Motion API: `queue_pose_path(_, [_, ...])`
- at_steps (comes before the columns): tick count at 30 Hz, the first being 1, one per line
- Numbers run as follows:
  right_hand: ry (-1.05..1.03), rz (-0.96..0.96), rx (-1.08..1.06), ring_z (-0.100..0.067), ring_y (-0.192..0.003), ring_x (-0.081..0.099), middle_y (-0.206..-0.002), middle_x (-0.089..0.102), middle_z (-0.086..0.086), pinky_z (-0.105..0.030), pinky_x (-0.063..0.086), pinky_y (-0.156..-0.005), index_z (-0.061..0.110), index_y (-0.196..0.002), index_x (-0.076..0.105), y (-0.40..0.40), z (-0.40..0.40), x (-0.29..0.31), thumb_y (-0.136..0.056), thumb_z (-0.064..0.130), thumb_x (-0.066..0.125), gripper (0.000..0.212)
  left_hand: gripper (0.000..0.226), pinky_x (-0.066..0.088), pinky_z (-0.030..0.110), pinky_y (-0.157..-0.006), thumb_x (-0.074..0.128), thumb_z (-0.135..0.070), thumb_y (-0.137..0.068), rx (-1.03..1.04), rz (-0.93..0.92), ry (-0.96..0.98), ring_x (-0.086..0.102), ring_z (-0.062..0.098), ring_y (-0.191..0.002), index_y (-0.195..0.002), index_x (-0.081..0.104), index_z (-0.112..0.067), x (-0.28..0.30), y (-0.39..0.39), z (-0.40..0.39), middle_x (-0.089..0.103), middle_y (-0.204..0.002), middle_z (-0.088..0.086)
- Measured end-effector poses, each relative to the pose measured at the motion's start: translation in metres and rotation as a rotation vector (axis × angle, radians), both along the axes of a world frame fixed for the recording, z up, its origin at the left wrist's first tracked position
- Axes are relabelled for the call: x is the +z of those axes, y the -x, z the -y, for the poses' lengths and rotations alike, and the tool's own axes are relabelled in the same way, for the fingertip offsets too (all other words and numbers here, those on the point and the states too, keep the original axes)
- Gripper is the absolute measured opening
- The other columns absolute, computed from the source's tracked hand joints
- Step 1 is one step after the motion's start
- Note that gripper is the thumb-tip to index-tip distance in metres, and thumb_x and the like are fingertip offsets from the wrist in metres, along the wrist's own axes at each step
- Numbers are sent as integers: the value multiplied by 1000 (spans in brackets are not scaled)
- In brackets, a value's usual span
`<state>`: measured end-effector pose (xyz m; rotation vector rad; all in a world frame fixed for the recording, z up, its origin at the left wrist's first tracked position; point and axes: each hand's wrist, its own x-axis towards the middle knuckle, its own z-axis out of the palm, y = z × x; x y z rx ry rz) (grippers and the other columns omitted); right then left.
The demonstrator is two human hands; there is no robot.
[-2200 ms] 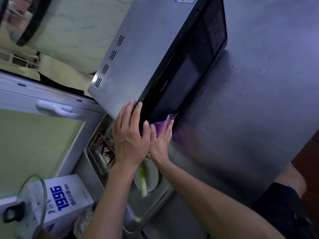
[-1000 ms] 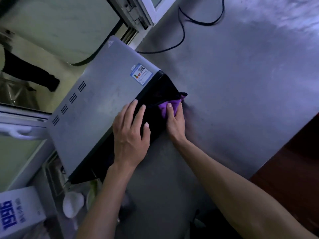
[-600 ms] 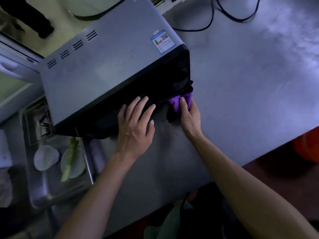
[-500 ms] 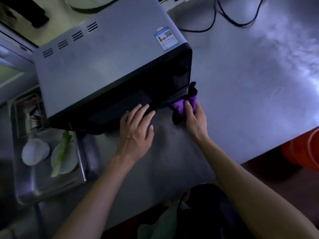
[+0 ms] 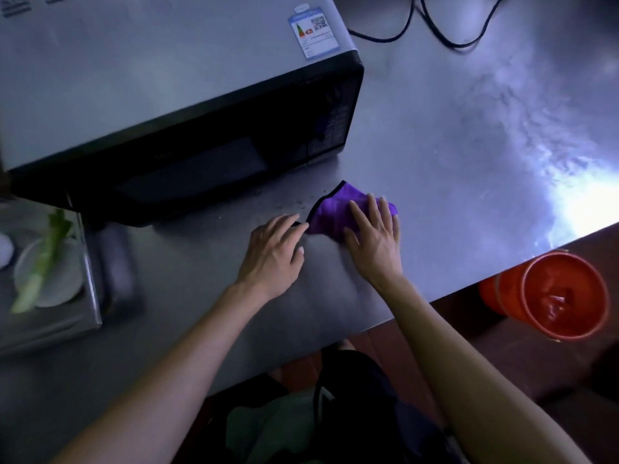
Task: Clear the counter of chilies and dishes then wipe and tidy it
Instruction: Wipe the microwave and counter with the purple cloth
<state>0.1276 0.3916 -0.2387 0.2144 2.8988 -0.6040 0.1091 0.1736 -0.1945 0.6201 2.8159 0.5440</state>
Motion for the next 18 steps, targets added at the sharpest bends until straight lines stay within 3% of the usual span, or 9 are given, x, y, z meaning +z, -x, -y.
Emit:
queue_pose_path(6, [68,-70,106,-34,-153,9,-164,18,-18,-50,17,-124,15,-155,31,-11,-19,-10,-102,22,53,58,55,38,50,-107,57,-18,-90,-121,-18,29,33,31,-143,-144,48,-13,-12,12,-34,33,-157,13])
queue_pose_path(12, [44,-5,183,-33,-154,3,-165,13,-16,-49,10,-125,18,-158,24,5,-26,-21,-106,31,44,57,69,25,54,-114,51,-29,-94,-170,85,214,11,26,-152,-157,23,-23,-32,25,-59,11,-166,6])
queue_pose_path(18, [-15,17,259,-28,-154,-2,-167,9,-10,-43,1,-125,25,-159,19,32,-35,-25,-108,41,32,55,77,20,59,-114,52,-30,-93,-104,103,310,12,25,-152,-158,11,-24,-44,38,-66,5,-166,4])
